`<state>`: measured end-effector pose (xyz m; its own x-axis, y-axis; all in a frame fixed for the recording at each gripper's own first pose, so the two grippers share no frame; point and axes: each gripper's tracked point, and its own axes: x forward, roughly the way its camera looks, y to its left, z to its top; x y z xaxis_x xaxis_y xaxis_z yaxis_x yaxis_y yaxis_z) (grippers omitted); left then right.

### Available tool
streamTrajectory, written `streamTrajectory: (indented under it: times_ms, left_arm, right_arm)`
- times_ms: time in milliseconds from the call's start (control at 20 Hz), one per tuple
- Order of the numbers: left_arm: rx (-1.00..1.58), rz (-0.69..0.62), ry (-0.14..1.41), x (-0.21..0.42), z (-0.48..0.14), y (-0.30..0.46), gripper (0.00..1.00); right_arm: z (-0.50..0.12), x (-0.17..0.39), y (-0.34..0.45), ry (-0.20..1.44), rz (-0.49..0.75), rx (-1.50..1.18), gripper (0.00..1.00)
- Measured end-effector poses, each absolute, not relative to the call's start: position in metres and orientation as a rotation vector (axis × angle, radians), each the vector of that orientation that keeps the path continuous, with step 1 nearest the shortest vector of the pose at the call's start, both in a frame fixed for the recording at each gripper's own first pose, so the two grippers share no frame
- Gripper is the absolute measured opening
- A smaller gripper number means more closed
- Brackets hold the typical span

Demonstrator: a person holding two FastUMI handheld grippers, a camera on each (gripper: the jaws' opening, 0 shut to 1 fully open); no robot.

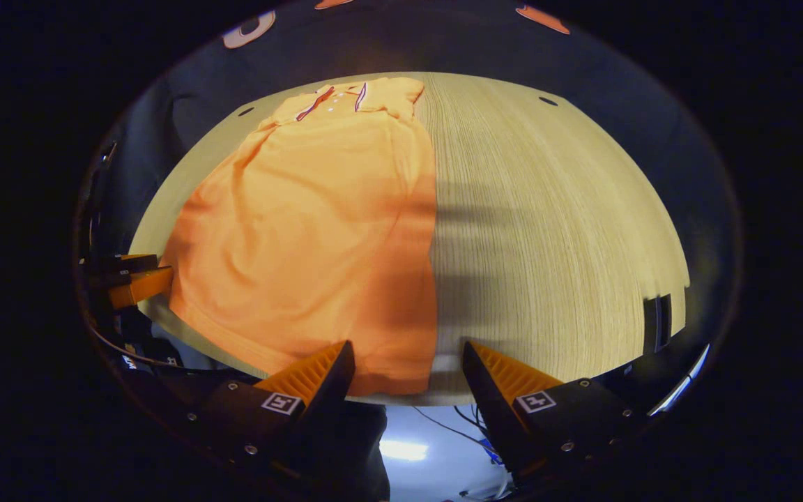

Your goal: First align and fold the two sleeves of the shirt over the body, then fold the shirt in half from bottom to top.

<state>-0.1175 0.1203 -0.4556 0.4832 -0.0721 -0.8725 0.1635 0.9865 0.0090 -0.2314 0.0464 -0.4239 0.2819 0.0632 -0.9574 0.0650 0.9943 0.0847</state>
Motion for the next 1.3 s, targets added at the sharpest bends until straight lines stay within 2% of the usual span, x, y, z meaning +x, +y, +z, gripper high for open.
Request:
streamTrajectory:
  times_ms: [100, 150, 200, 250, 300, 350, 500, 550, 650, 700, 800, 1300]
  left_arm:
    - [0.101, -0.167, 1.05, -0.119, -0.455, 0.11, 0.93]
    - [0.106, -0.19, 1.047, -0.118, -0.455, 0.103, 0.76]
    - [0.098, -0.21, 1.043, -0.117, -0.455, 0.093, 0.67]
    - [0.085, -0.198, 1.037, -0.118, -0.453, 0.089, 0.47]
    - [0.093, -0.193, 1.043, -0.115, -0.457, 0.086, 0.28]
    - [0.082, -0.206, 1.041, -0.116, -0.453, 0.082, 0.08]
    - [0.022, -0.222, 1.048, -0.115, -0.449, 0.074, 0.08]
    - [-0.01, -0.227, 1.039, -0.111, -0.443, 0.072, 0.09]
    - [-0.097, -0.195, 1.002, -0.103, -0.424, 0.079, 0.07]
    - [-0.137, -0.184, 1.016, -0.099, -0.426, 0.079, 0.01]
    - [-0.117, -0.177, 0.995, -0.093, -0.421, 0.082, 0.01]
    - [-0.16, -0.188, 0.856, -0.065, -0.353, 0.071, 0.01]
  right_arm:
    - [-0.425, -0.229, 0.049, 1.292, -0.018, 0.124, 0.83]
    - [-0.425, -0.227, 0.048, 1.294, -0.039, 0.138, 0.66]
    - [-0.425, -0.227, 0.044, 1.292, -0.075, 0.168, 0.55]
    - [-0.424, -0.223, 0.045, 1.298, -0.088, 0.224, 0.22]
    - [-0.424, -0.223, 0.049, 1.312, -0.055, 0.273, 0.14]
    - [-0.424, -0.224, 0.052, 1.316, -0.056, 0.332, 0.16]
    - [-0.428, -0.226, 0.045, 1.329, -0.111, 0.418, 0.15]
    - [-0.417, -0.226, 0.048, 1.322, -0.087, 0.417, 0.1]
    - [-0.409, -0.213, 0.063, 1.282, -0.015, 0.411, 0.11]
    - [-0.404, -0.204, 0.068, 1.25, 0.011, 0.425, 0.11]
    - [-0.389, -0.194, 0.07, 1.211, 0.042, 0.456, 0.11]
    - [-0.344, -0.152, 0.046, 1.002, 0.063, 0.572, 0.09]
